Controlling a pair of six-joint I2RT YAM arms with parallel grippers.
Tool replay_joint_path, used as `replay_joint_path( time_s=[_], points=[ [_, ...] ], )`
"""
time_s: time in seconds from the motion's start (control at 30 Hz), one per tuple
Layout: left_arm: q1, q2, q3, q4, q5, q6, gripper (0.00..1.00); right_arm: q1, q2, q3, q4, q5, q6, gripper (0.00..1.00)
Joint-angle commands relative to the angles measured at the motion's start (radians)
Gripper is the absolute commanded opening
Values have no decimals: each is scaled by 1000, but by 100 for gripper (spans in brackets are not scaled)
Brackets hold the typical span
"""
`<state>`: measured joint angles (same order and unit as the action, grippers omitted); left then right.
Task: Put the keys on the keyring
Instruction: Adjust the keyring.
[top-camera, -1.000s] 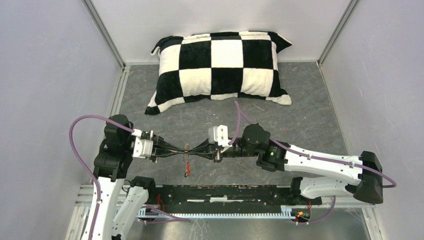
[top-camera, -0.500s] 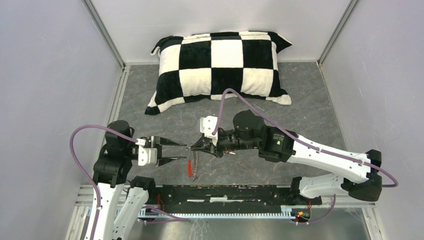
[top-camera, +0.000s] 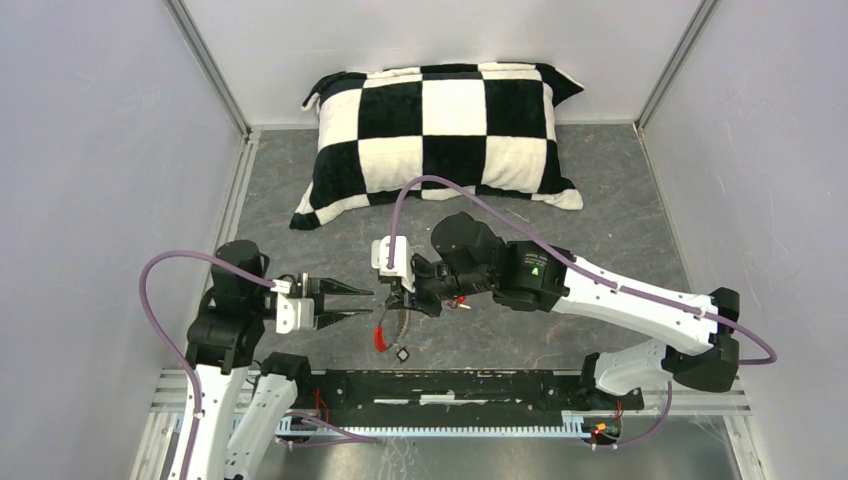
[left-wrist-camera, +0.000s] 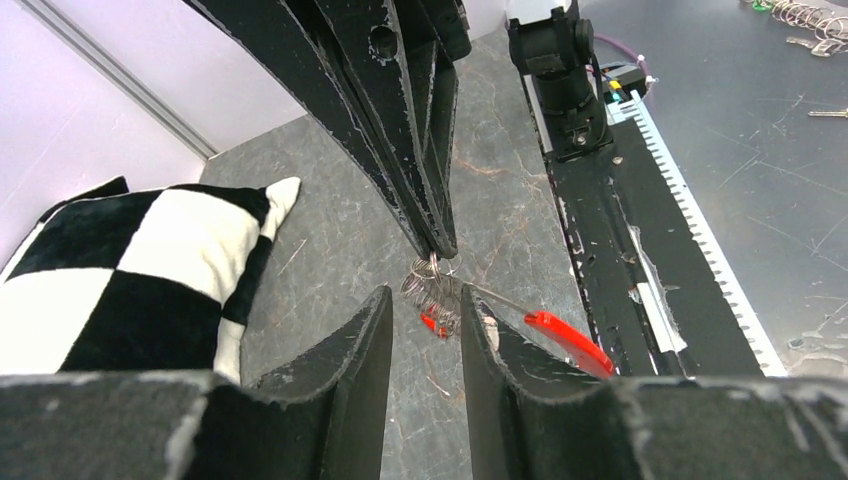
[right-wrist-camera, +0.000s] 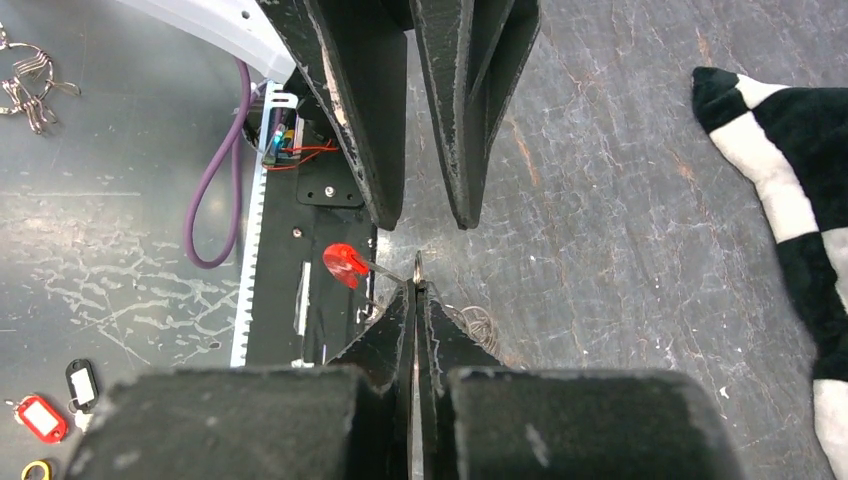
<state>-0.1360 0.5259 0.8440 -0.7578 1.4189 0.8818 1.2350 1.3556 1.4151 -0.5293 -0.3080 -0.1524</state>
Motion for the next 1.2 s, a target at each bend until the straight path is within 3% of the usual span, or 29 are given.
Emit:
replay_joint_path(
  time_s=[0.0, 0.43, 0.7, 1.17],
  points=[
    [-1, 17, -18, 3, 47, -6, 38, 0, 9, 72, -3, -27, -22, 0],
    [-3, 31, -26, 4, 72, -16, 35, 3, 29, 60, 72, -69, -30, 0],
    [-4, 29, 3, 7, 80, -88, 35, 3, -149, -221, 474, -50, 6, 0],
    [-4, 53, 45, 0, 126, -111, 31, 3, -237, -466, 861, -63, 86, 0]
  ],
)
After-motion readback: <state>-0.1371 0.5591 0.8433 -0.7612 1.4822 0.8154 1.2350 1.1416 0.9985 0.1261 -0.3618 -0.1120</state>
